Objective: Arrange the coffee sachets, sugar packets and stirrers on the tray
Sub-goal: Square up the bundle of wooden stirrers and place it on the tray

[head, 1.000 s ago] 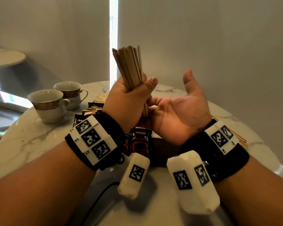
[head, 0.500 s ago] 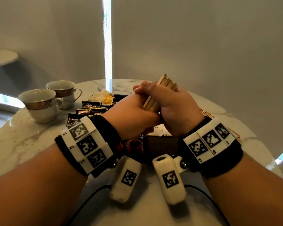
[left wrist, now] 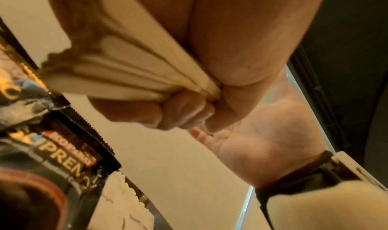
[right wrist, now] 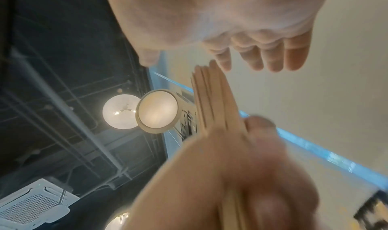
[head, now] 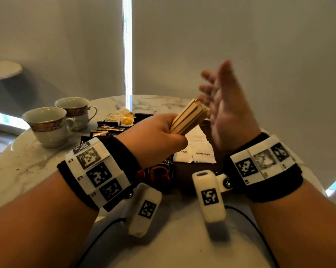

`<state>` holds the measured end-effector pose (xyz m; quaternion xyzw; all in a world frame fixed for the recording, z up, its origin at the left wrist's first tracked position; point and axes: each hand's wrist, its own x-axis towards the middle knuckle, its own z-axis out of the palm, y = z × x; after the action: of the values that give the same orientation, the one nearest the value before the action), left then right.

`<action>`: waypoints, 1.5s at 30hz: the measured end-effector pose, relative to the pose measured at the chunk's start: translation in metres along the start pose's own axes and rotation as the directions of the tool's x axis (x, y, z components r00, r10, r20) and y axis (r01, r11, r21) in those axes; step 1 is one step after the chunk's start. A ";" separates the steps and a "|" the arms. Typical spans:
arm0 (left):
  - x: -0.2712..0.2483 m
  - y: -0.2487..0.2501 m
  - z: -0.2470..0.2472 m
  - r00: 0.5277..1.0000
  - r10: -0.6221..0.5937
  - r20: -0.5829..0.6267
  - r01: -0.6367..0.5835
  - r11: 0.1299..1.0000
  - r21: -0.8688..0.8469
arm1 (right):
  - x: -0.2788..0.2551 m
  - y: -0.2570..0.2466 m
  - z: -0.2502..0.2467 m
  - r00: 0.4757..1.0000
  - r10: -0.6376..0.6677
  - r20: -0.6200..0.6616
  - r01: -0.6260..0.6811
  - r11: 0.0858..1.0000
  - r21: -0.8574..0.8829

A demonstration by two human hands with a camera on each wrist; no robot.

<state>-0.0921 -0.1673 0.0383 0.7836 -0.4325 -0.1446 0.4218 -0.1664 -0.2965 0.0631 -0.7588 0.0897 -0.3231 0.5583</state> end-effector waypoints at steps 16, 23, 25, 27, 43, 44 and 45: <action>-0.004 0.007 0.003 0.994 -0.082 0.079 0.074 0.992 0.098 | 0.001 0.011 0.001 0.901 -0.188 0.392 0.233 0.970 -0.069; -0.004 0.007 0.003 0.998 -0.026 0.050 0.019 0.991 0.131 | 0.003 0.015 0.003 0.892 -0.109 0.438 0.232 0.943 -0.240; -0.003 0.005 0.004 0.999 -0.007 0.045 0.000 0.986 0.168 | 0.002 0.017 0.005 0.901 -0.112 0.418 0.255 0.918 -0.304; -0.002 0.003 0.004 0.999 -0.014 0.047 0.005 0.984 0.179 | 0.003 0.019 0.005 0.906 -0.109 0.408 0.246 0.922 -0.298; 0.012 -0.011 -0.021 0.878 0.083 -0.471 -0.424 0.589 -0.688 | 0.003 0.015 0.008 0.648 0.446 0.618 -0.733 0.587 0.345; 0.012 -0.011 -0.018 0.877 0.091 -0.472 -0.428 0.595 -0.680 | 0.001 0.014 0.010 0.638 0.432 0.638 -0.744 0.560 0.365; 0.013 -0.012 -0.016 0.876 0.097 -0.472 -0.426 0.613 -0.665 | -0.002 0.012 0.012 0.636 0.405 0.656 -0.753 0.512 0.414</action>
<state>-0.0687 -0.1662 0.0403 0.4760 -0.3522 -0.0867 0.8011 -0.1577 -0.2908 0.0493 -0.4852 0.0867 0.0807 0.8663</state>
